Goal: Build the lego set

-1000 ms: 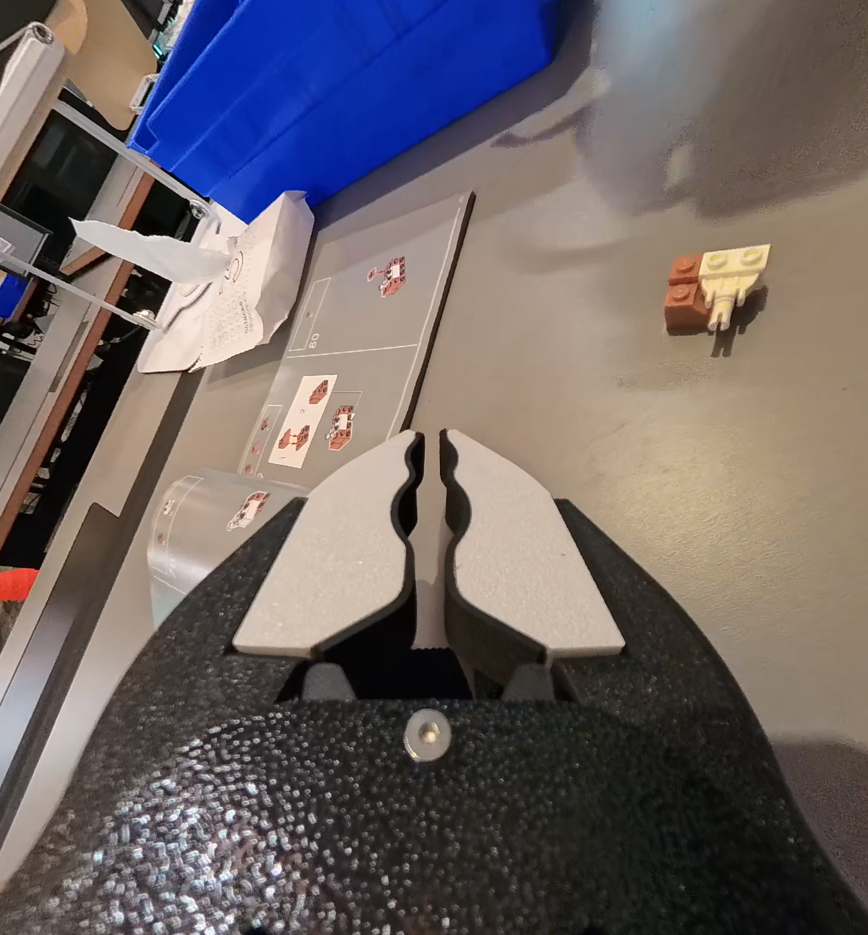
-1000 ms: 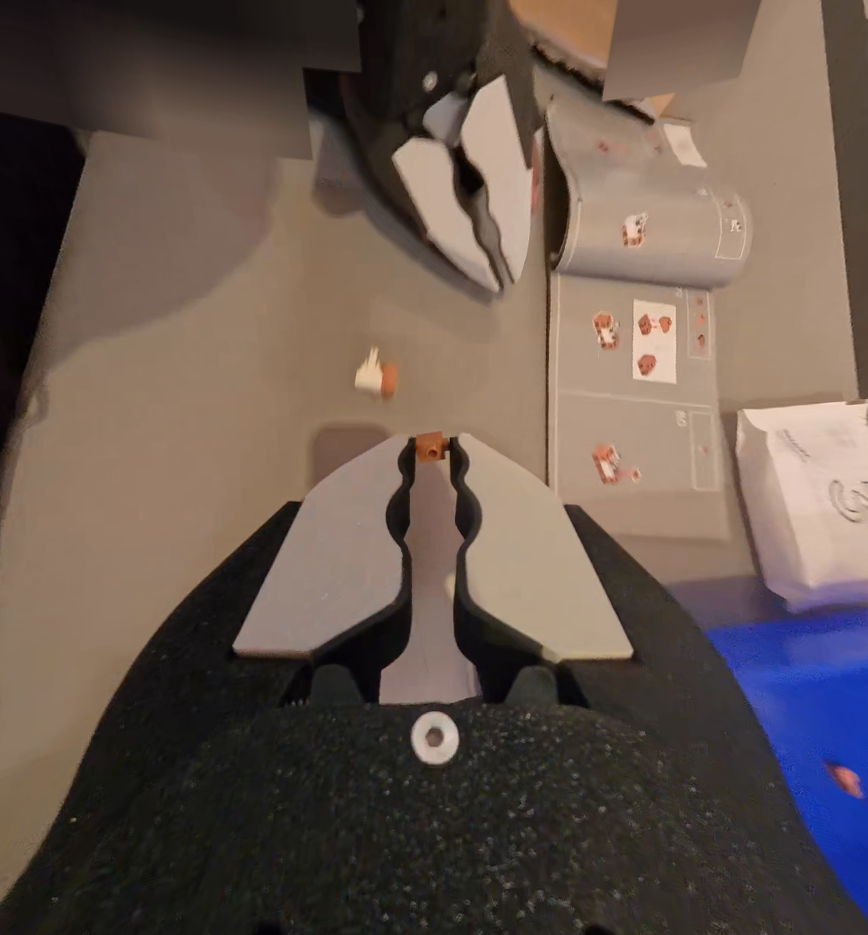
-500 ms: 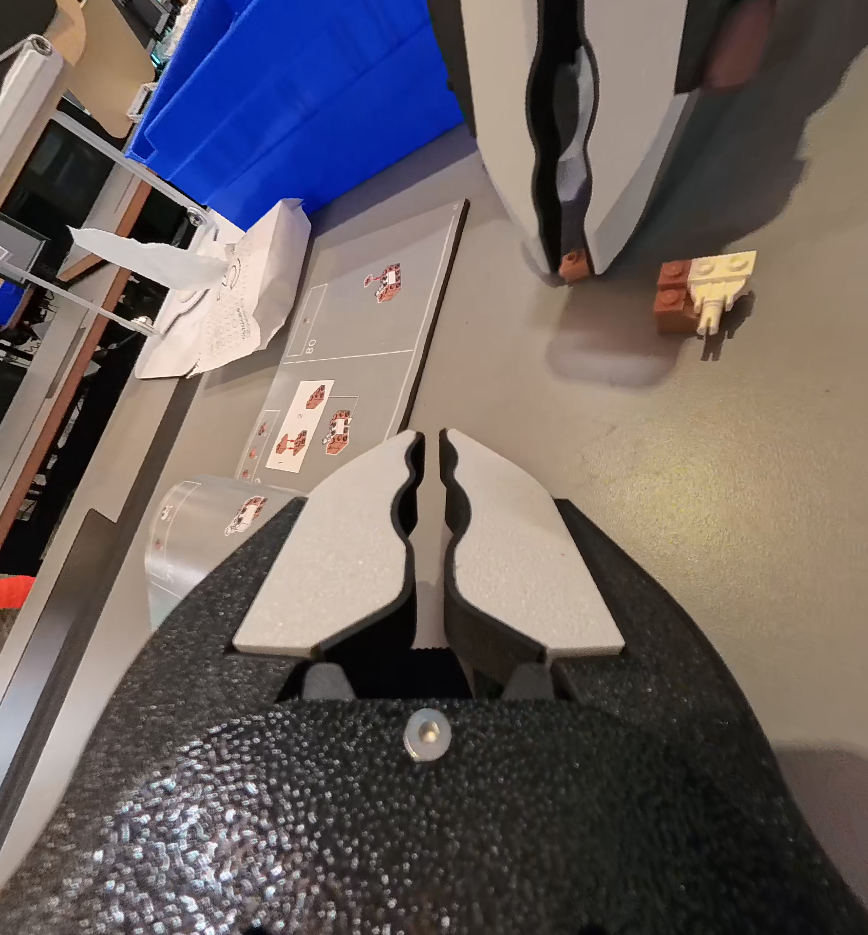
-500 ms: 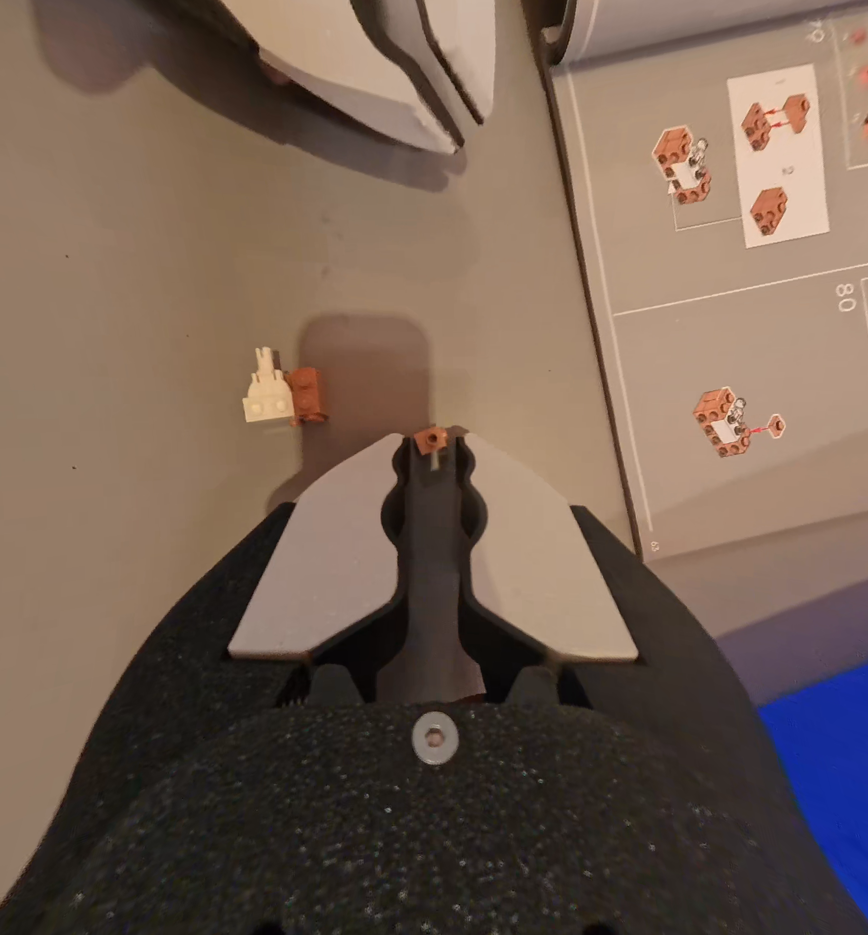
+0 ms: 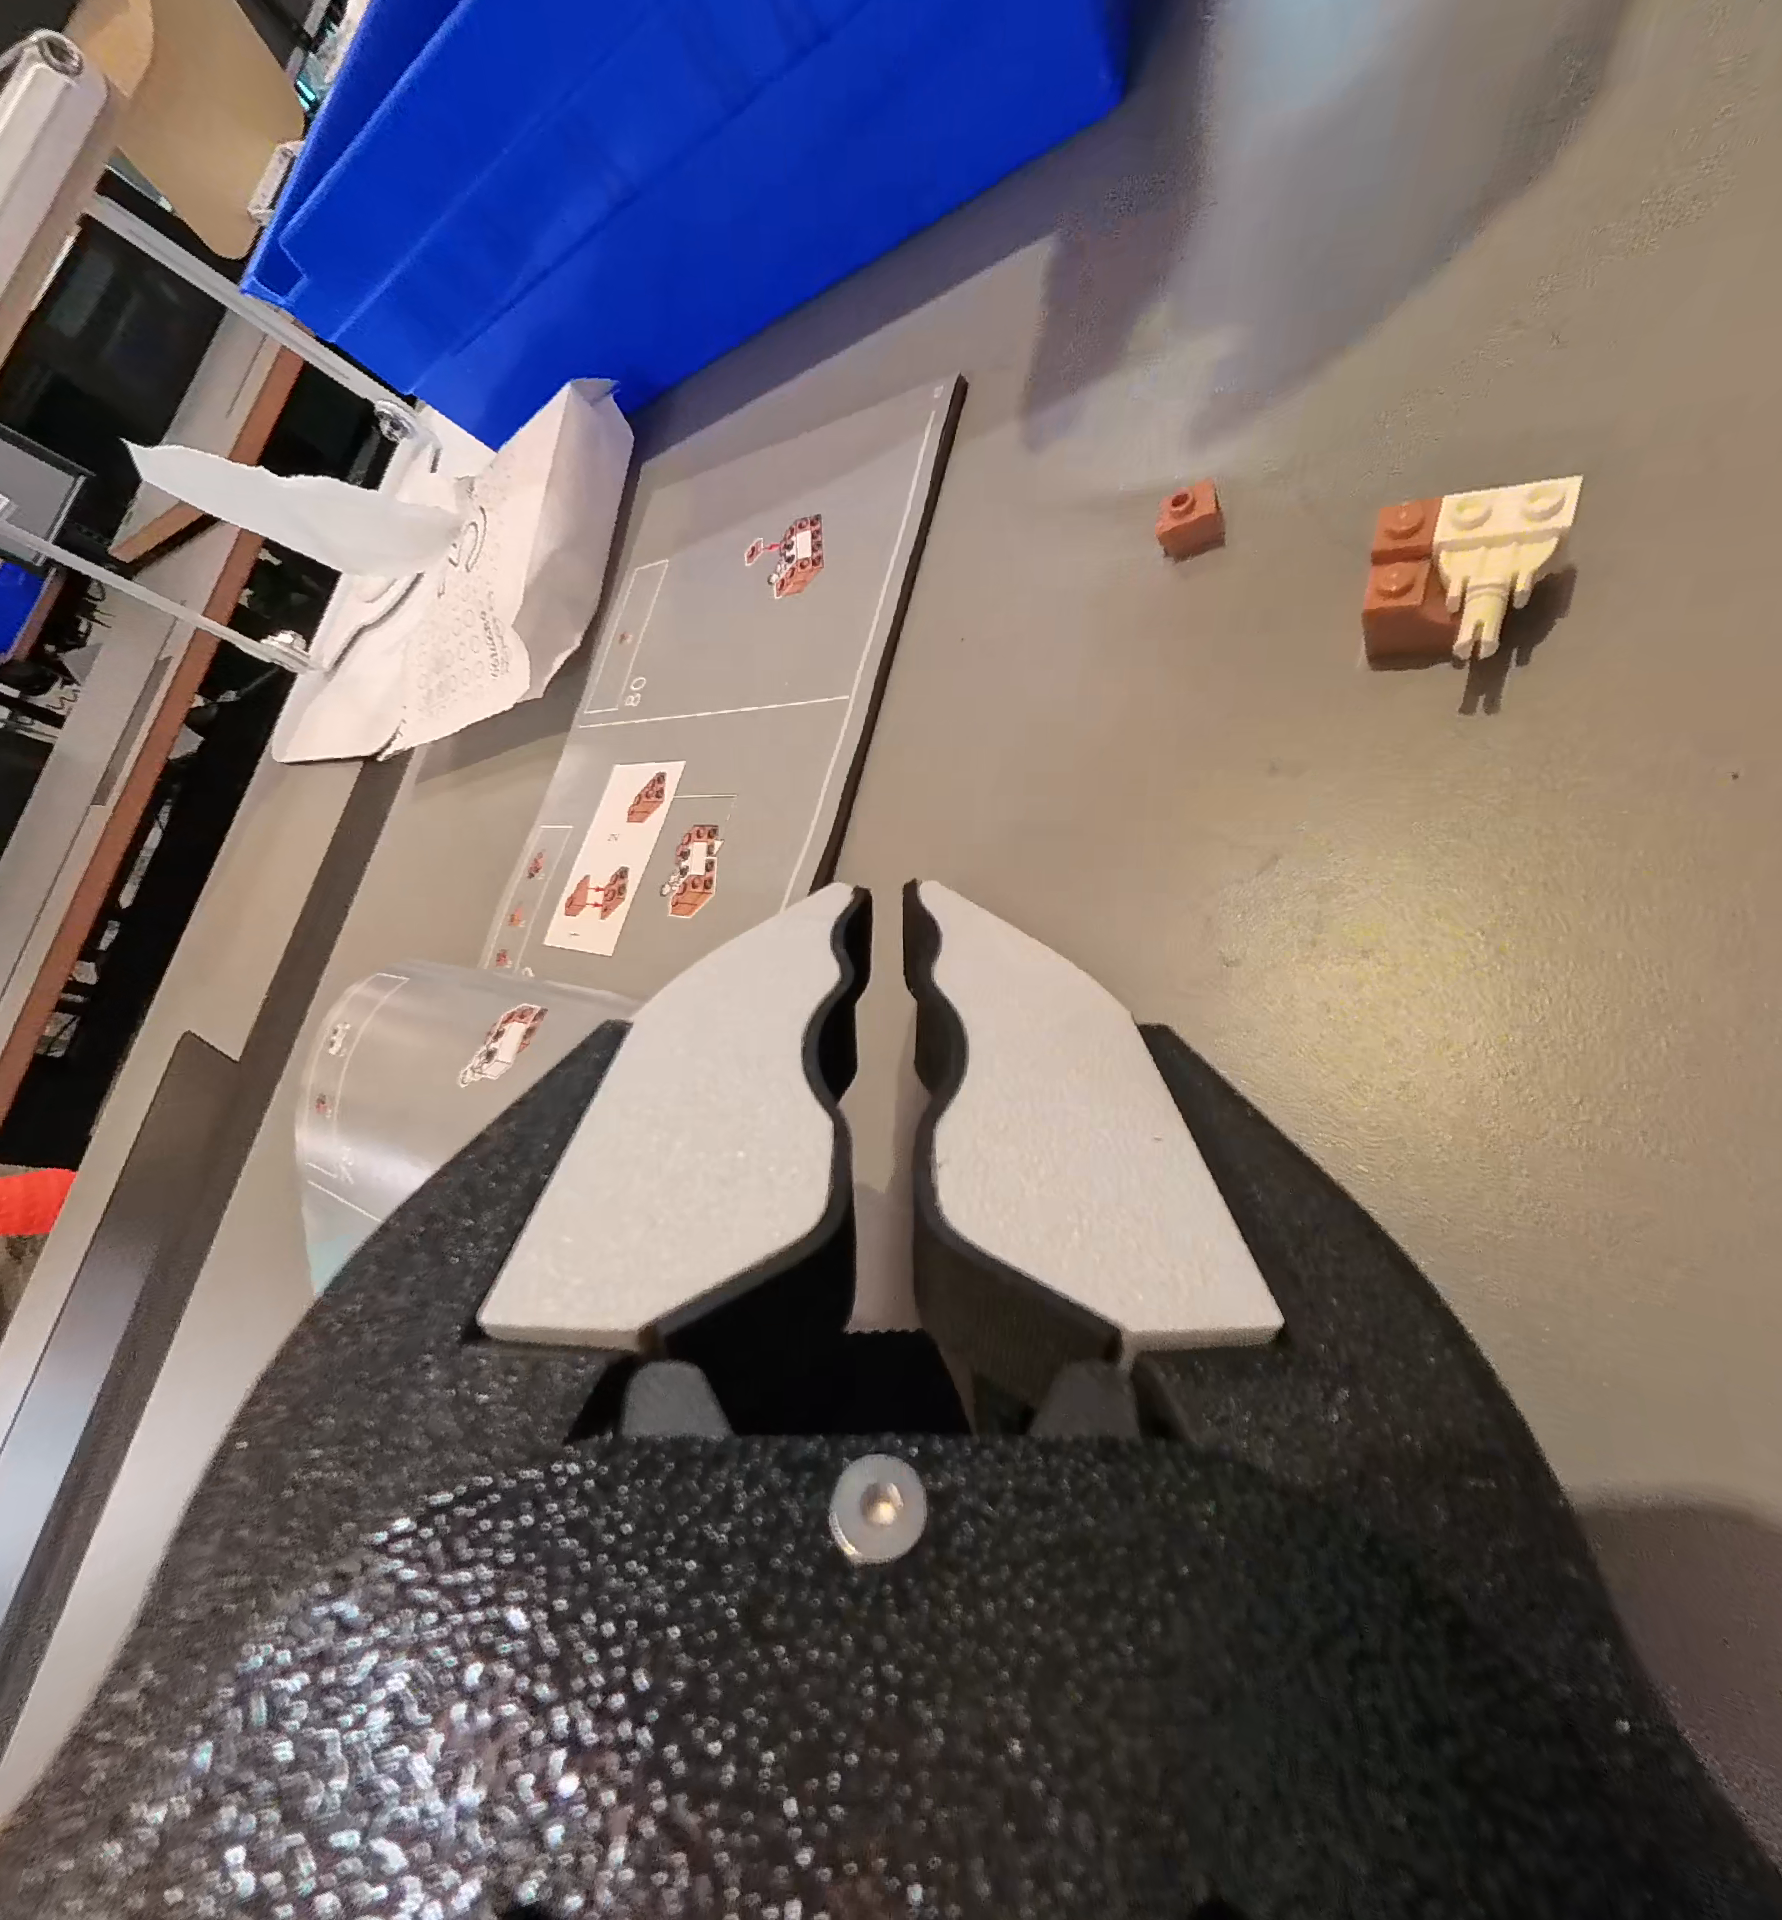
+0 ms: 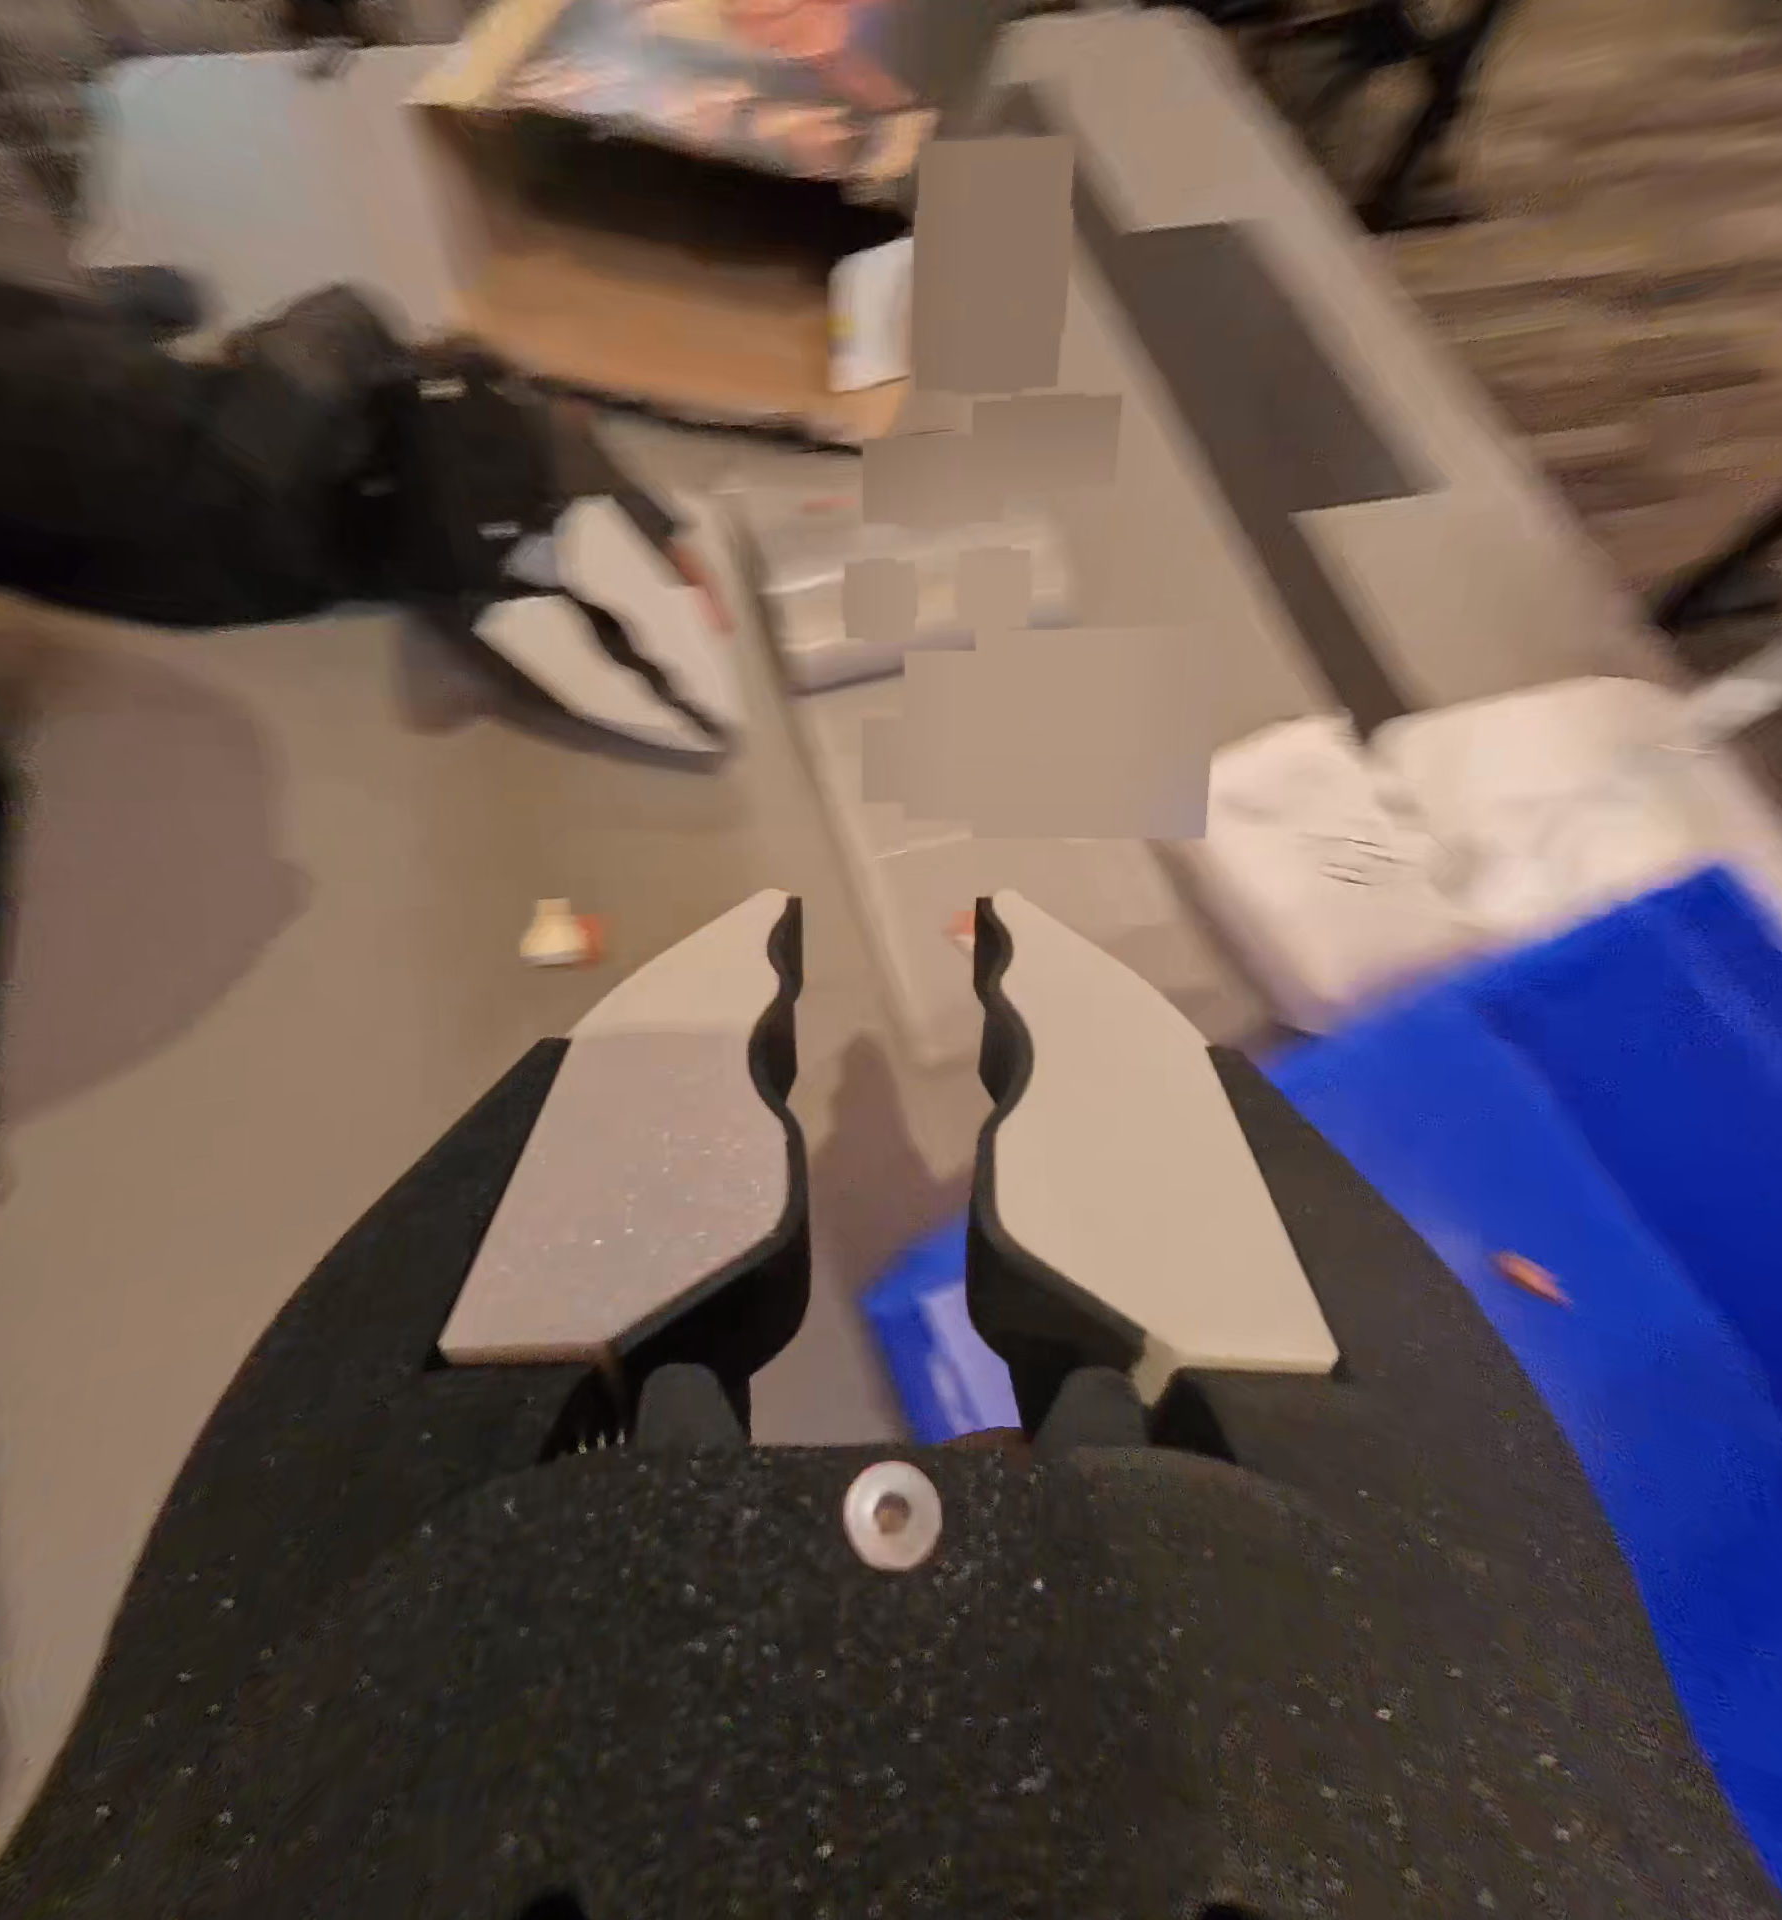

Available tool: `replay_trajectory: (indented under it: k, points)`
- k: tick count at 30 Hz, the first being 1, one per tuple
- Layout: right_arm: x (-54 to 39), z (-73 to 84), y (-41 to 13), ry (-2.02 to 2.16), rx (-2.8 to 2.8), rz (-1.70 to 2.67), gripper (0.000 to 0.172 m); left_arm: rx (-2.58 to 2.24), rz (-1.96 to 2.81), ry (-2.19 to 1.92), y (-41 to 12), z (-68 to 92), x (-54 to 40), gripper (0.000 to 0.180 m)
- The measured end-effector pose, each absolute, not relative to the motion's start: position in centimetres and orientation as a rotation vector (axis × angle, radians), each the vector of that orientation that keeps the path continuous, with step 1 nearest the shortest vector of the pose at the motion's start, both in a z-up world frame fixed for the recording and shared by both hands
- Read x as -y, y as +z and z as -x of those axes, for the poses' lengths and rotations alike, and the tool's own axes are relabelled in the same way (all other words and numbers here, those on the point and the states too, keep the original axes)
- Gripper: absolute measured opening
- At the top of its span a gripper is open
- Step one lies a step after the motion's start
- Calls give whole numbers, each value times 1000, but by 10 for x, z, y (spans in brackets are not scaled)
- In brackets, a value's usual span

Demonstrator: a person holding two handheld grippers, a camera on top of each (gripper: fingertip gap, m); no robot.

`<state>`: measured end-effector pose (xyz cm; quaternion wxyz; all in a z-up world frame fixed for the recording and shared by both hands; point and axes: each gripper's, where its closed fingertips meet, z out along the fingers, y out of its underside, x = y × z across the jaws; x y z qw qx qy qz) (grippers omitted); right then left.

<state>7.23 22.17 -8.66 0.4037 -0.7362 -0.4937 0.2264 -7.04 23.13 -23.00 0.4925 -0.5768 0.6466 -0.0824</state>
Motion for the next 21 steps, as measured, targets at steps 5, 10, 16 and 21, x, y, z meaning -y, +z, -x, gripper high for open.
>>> replay_trajectory:
  k: [5,10,16,21]
  points:
    - [-320,-188,-116,136,890,2132,27,-1569,1401,-205,-231,68,-231,5]
    - [-354,-239,-205,17,731,2487,23,-1577,1398,-192,-232,66,-229,5]
    - [-353,-236,-232,63,796,2594,23,-1575,1398,-196,-232,65,-229,5]
    - [-354,-241,-240,75,829,2686,19,-1586,1390,-204,-232,64,-226,5]
